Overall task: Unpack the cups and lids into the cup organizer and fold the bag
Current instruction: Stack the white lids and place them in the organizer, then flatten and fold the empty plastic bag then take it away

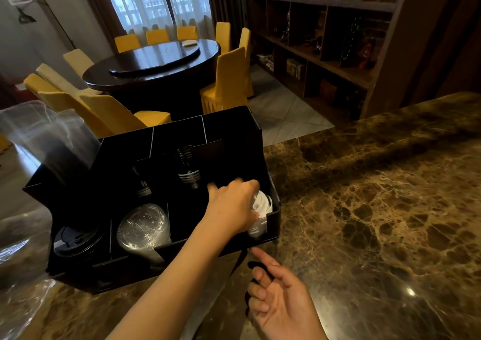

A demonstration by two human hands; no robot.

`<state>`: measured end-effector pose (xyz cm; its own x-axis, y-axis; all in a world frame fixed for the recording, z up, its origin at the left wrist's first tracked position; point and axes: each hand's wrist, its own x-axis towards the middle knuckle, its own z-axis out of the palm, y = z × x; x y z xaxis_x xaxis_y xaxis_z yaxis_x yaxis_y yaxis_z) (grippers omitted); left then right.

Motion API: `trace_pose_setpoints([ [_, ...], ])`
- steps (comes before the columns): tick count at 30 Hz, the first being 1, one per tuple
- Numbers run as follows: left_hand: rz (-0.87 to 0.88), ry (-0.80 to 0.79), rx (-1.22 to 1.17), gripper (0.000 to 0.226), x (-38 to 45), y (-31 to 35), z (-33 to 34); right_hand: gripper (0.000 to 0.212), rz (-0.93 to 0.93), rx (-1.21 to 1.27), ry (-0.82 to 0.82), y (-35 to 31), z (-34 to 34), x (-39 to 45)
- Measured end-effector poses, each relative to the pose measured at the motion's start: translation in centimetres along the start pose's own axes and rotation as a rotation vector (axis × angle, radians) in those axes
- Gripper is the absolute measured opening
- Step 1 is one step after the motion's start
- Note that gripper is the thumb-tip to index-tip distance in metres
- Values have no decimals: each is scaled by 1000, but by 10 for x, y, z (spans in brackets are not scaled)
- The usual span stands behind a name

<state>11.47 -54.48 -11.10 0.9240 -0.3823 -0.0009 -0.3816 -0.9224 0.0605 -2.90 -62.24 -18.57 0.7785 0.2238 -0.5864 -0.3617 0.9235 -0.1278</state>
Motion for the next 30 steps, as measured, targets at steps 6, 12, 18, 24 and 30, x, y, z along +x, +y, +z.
trace_pose_setpoints([
  [6,24,-51,-139,48,-14,-6,-16,42,-25,-56,-30,3,15,-10],
  [12,99,242,-707,37,-112,-42,-31,36,-46,-173,-172,17,31,-33],
  [18,-283,484,-995,20,-244,-104,-13,35,-6,-420,-321,69,53,-42],
  [24,-595,865,-1088,27,-351,-187,-12,34,93,-665,-406,160,82,-35],
  [30,-936,1223,-1290,24,-440,-279,14,27,23,-934,-391,257,103,-18],
])
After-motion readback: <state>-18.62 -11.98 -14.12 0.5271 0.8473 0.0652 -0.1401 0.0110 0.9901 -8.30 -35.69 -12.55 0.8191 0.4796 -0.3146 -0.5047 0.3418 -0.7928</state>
